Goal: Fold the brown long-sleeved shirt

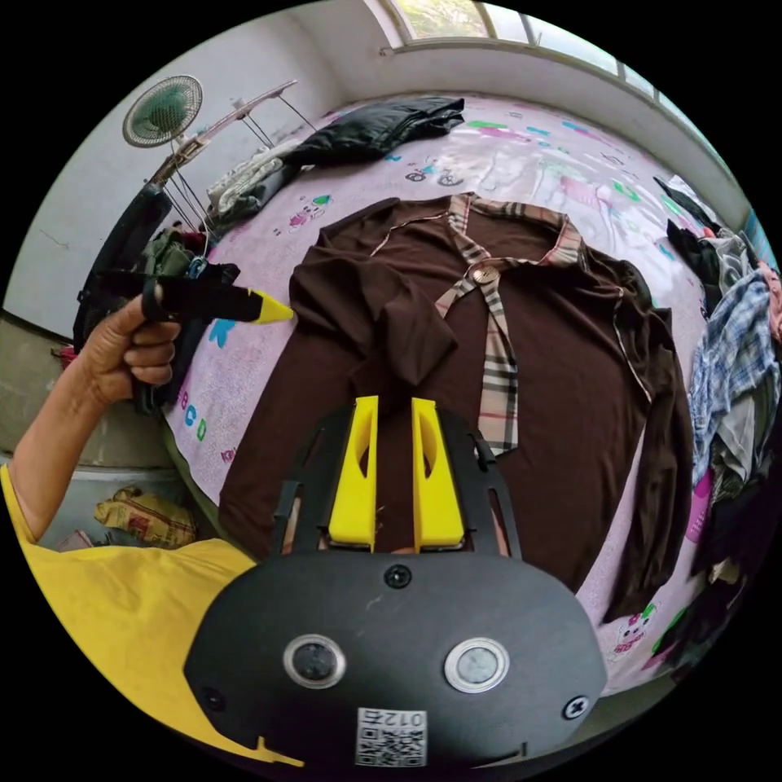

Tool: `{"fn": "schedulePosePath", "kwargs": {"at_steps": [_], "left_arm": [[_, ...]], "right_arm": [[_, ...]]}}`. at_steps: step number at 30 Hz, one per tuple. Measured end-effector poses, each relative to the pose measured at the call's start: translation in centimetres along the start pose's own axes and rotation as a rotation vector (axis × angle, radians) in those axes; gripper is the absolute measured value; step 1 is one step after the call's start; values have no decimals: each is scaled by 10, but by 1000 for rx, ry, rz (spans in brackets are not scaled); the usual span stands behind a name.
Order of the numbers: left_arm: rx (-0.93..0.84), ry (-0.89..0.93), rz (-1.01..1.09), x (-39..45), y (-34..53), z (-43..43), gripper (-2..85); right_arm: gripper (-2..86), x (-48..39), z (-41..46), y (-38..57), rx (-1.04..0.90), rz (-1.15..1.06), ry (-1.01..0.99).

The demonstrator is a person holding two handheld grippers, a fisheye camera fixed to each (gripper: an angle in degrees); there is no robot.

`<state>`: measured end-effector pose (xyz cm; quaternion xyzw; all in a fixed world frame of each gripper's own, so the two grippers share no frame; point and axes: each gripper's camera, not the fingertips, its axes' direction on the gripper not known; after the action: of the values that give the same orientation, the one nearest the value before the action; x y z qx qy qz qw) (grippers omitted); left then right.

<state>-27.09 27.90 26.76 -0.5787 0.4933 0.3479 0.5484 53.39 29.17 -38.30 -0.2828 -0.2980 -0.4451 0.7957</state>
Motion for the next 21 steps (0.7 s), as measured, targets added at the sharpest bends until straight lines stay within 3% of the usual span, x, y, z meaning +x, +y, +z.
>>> {"fn": "schedulePosePath", "kwargs": {"at_steps": [3, 6, 11, 16, 21], "left_arm": [[-93, -28, 7, -9, 11, 42, 47], [-77, -67, -8, -10, 15, 70, 44], [-38, -100, 8, -3, 12, 89, 41], [19, -162, 62, 4, 17, 89, 40], [125, -166, 40, -2, 26, 78, 39]], "right_arm": [[84, -3, 38, -5, -50, 14, -3], [89, 6, 72, -9, -84, 79, 0], [22, 66, 110, -15, -51, 329, -231], [8, 110, 80, -23, 73, 381, -412], [5, 132, 41, -59, 114, 245, -648]]}}
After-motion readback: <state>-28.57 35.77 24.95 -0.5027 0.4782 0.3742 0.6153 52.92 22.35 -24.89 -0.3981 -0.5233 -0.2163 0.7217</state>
